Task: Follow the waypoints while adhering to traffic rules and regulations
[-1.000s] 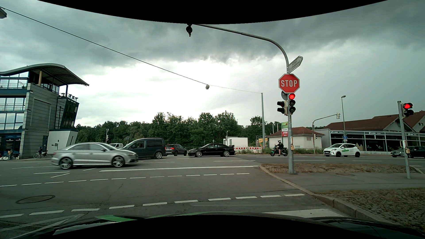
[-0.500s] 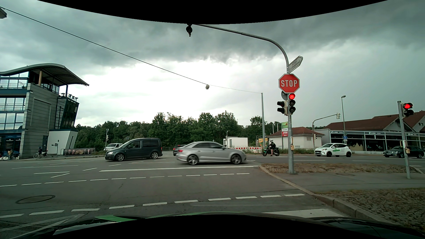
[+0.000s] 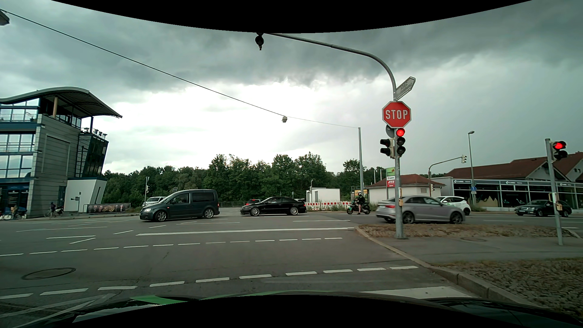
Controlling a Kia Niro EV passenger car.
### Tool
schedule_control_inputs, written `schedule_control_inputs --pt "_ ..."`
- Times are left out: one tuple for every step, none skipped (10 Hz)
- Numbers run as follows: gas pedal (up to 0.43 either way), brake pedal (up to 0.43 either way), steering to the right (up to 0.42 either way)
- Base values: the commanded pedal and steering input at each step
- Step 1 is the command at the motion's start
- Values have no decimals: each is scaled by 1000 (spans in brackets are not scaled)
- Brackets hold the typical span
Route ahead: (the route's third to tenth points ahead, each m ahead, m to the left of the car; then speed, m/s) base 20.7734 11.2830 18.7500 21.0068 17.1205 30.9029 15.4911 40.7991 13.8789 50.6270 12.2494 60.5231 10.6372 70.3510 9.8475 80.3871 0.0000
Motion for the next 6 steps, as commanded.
schedule_control_inputs --pt "0 329 -95" --pt "0 329 -95" --pt "0 323 -94" --pt "0 323 -94" --pt "0 329 -94" --pt "0 329 -95"
